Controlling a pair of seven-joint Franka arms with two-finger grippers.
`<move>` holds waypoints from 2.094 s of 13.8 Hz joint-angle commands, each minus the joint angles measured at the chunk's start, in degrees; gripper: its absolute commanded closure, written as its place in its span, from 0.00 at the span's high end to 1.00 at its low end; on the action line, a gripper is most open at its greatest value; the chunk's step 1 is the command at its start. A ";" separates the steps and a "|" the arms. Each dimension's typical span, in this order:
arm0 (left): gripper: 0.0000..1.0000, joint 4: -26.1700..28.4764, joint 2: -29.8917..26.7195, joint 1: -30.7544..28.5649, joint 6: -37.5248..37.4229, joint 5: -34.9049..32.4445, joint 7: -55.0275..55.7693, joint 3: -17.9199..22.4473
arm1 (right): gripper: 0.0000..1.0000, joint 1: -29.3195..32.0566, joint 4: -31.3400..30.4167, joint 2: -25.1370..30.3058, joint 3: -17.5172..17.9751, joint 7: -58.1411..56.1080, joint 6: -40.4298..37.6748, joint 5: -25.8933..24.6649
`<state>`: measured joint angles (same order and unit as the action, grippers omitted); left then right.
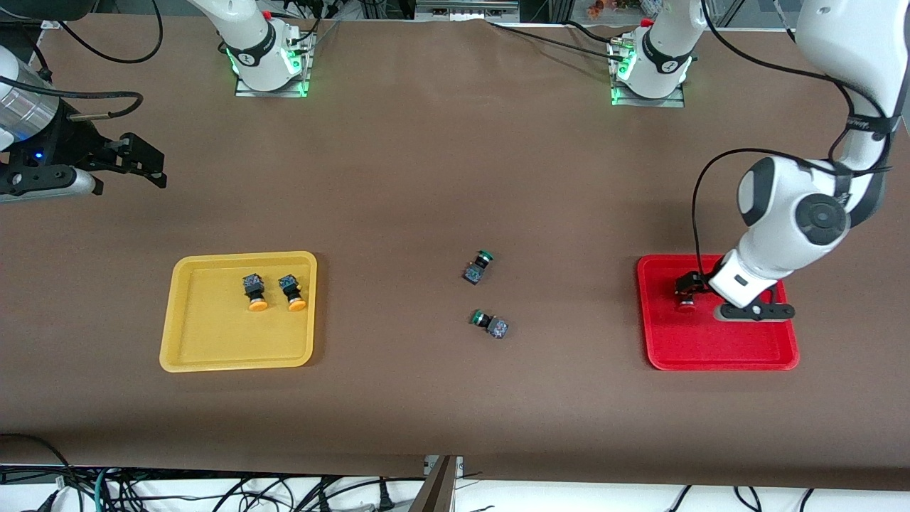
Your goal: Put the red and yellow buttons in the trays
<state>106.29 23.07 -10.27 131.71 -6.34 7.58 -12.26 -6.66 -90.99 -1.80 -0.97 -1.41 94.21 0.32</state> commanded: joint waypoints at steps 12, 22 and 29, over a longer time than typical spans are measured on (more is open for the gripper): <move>1.00 -19.89 -14.00 1.57 -40.12 3.44 -0.46 0.39 | 1.00 0.68 1.52 -0.40 0.53 0.09 -1.31 -0.05; 1.00 -20.68 -16.40 1.22 -45.32 8.36 -0.46 3.56 | 1.00 0.59 1.52 -0.40 0.53 0.09 -1.31 -0.05; 1.00 -21.91 -15.07 0.69 -45.32 7.57 -0.46 3.64 | 1.00 0.59 1.52 -0.40 0.53 0.18 -1.31 -0.05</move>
<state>86.37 6.94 -9.21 87.37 0.90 7.59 -8.59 -6.65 -90.83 -1.82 -0.98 -1.41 94.14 0.32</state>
